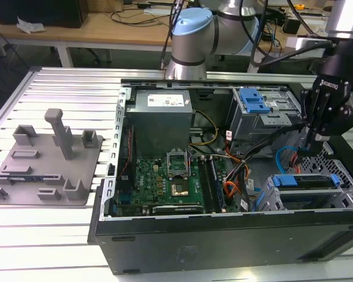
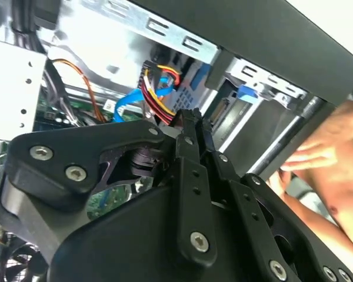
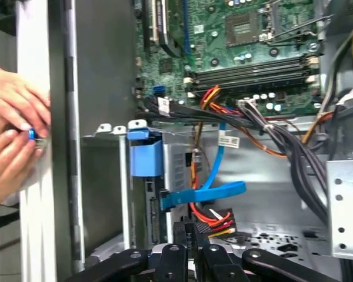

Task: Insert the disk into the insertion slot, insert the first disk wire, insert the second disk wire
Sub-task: 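Insert the first disk wire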

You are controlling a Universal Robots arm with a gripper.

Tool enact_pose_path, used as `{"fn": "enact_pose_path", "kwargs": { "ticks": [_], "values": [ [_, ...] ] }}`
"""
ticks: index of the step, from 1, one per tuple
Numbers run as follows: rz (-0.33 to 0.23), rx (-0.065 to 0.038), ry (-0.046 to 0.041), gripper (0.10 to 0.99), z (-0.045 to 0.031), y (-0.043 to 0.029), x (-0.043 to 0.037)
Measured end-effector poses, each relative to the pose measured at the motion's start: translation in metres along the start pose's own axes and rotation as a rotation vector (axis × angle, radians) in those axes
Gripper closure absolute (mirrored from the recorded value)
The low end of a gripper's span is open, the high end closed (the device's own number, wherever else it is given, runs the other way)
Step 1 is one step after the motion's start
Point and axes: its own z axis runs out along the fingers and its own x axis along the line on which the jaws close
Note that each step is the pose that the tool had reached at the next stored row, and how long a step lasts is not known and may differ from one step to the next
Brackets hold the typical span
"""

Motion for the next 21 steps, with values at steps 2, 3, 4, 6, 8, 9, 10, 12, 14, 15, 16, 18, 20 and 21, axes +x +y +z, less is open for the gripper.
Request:
{"fn": "enact_pose_path", "kwargs": {
  "ticks": [2,3,4,6,8,9,10,12,14,15,16,18,20,21],
  "values": [
    [0.000,0.000,-0.0289,0.922,0.0008,-0.0005,0.0022],
    [0.000,0.000,-0.0453,0.922,0.0012,-0.0008,0.0034],
    [0.000,0.000,-0.0566,0.922,0.0016,-0.0011,0.0044],
    [0.000,0.000,-0.0697,0.922,0.0024,-0.0017,0.0067],
    [0.000,0.000,-0.0796,0.922,0.0043,-0.0026,0.0120],
    [0.000,0.000,-0.0841,0.922,0.0052,-0.0029,0.0144],
    [0.000,0.000,-0.0925,0.922,0.0061,-0.0033,0.0169],
    [0.000,0.000,-0.1123,0.922,0.0073,-0.0039,0.0201],
    [0.000,0.000,-0.1338,0.922,0.0086,-0.0044,0.0234],
    [0.000,0.000,-0.1447,0.922,0.0092,-0.0046,0.0251],
    [0.000,0.000,-0.1529,0.922,0.0097,-0.0048,0.0264],
    [0.000,0.000,-0.1748,0.922,0.0113,-0.0051,0.0308],
    [0.000,0.001,-0.1781,0.922,0.0123,-0.0054,0.0332],
    [0.000,0.001,-0.1780,0.922,0.0123,-0.0054,0.0332]
  ]
}}
